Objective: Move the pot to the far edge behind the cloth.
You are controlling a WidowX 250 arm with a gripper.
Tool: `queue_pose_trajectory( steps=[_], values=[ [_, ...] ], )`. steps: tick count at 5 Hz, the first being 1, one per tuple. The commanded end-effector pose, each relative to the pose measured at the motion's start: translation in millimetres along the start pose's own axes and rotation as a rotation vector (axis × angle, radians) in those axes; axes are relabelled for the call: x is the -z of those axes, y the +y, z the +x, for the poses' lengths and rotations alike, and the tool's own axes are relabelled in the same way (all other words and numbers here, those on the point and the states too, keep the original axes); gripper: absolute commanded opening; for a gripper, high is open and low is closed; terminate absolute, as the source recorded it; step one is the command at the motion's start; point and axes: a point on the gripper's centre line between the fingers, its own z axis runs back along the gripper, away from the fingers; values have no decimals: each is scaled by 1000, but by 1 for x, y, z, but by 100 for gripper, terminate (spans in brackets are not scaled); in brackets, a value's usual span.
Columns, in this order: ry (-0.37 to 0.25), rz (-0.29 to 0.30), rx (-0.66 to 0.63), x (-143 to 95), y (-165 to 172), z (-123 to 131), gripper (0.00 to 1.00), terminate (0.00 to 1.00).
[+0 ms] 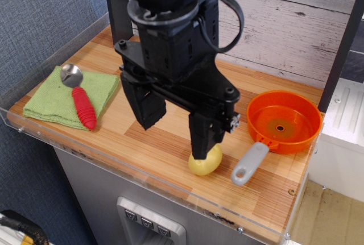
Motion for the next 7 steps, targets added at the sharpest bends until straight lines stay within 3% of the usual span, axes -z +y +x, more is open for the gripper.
queue_pose_trajectory(
  steps=[1, 3, 4, 6, 7],
  values=[
    [0, 0, 0, 0, 0, 0, 100, 0],
    [48, 23, 3, 30, 19, 25, 100, 0],
    [82, 91, -6, 51, 28, 43, 100, 0],
    [65, 87, 34, 89, 34, 60, 100, 0],
    [73, 95, 37, 96, 33, 61, 100, 0]
  ],
)
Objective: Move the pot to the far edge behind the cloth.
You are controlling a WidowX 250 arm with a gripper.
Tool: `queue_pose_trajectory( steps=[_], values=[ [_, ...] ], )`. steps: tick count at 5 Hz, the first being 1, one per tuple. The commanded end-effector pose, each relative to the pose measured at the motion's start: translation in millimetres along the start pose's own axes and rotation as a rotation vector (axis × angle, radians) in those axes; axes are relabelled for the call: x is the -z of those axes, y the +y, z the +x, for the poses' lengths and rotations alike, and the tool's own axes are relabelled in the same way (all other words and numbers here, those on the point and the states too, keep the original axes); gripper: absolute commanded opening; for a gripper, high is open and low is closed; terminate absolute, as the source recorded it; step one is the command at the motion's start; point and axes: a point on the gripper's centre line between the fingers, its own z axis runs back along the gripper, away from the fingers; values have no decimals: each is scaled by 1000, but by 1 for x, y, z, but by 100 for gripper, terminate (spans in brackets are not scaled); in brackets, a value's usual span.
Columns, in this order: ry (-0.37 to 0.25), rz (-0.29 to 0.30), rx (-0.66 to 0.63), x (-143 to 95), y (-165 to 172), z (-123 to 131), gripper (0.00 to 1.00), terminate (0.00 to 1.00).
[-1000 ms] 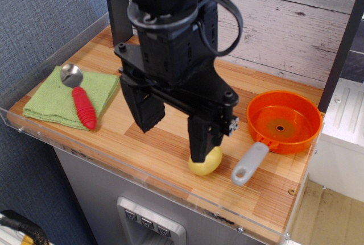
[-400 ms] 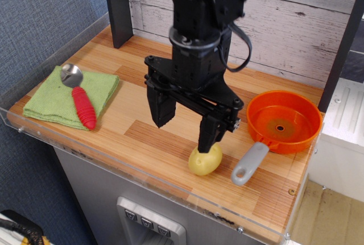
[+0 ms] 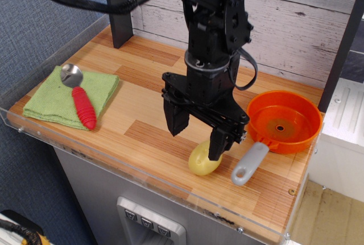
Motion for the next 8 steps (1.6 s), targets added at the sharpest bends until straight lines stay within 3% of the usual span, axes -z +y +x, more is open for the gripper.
queue_pose_trajectory(
  steps=[1, 6, 7, 8],
  values=[
    [-12, 32, 4, 9, 2, 7, 100, 0],
    [-11, 7, -5, 36, 2, 10, 100, 0],
    [-16, -5, -10, 36, 3, 9, 0, 0],
    [-11, -9, -7, 39, 4, 8, 0, 0]
  ],
)
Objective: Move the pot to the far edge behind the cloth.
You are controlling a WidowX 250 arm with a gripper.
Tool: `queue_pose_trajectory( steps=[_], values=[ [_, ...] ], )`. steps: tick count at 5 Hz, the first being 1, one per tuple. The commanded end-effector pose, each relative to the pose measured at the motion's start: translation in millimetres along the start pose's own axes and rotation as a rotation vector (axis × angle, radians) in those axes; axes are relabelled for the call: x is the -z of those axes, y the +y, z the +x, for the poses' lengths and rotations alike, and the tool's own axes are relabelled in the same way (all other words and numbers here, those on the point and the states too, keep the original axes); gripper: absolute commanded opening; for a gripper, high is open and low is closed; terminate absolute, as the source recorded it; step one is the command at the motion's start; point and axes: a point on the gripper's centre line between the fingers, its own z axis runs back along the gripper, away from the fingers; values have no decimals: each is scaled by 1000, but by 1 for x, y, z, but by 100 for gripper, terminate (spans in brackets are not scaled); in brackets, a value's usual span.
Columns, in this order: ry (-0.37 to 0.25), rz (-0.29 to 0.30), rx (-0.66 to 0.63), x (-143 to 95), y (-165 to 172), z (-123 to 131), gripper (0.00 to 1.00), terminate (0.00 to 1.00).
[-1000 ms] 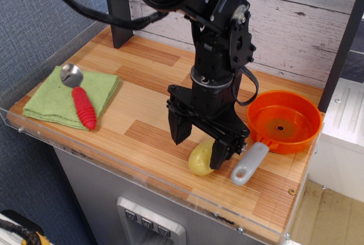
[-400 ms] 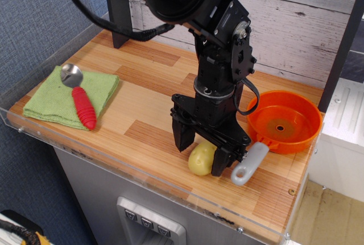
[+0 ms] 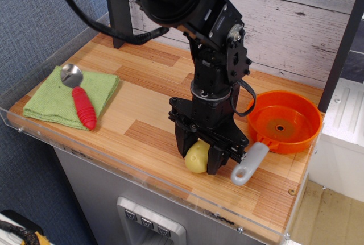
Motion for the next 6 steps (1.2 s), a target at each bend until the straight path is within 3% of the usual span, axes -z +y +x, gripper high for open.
queue_pose_trajectory(
  steps=[1, 3, 4, 5, 6],
  values=[
    [-14, -3, -15, -7, 7, -2, 0, 0],
    [-31, 17, -85, -39, 20, -7, 0, 0],
    [-32, 52, -168, -55, 33, 0, 0, 0],
    [-57, 29, -237, -65, 52, 12, 0, 0],
    [-67, 55, -340, -66, 70, 24, 0, 0]
  ],
)
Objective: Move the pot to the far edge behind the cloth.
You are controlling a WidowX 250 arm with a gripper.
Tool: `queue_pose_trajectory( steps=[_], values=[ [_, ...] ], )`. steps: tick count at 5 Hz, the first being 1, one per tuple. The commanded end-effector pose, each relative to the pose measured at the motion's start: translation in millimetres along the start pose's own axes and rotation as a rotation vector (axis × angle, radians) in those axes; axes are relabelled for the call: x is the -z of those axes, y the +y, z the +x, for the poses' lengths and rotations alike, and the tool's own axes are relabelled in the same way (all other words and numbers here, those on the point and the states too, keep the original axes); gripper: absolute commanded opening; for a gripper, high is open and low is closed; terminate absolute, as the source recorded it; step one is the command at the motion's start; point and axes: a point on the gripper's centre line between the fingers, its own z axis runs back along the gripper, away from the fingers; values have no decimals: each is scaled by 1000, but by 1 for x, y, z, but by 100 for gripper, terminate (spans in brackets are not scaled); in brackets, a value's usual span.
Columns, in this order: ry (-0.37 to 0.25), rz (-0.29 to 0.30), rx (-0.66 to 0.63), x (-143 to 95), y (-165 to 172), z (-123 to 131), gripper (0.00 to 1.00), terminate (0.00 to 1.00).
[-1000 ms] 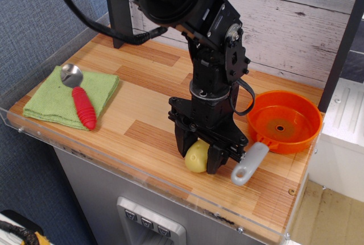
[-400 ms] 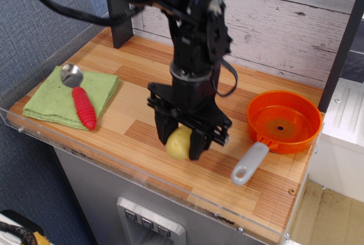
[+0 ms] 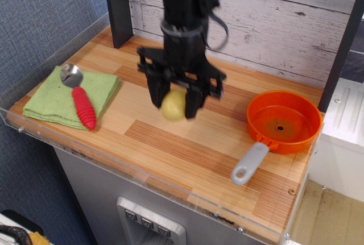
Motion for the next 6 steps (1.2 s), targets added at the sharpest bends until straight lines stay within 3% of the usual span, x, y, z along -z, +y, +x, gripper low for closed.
queue_pose_trajectory(
  steps=[1, 4, 6],
  values=[
    [-66, 42, -155, -6, 32, 33, 0, 0],
    [-139, 13, -276, 25, 90, 88, 0, 0],
    [-115, 0, -303, 43, 101, 106, 0, 0]
  ],
)
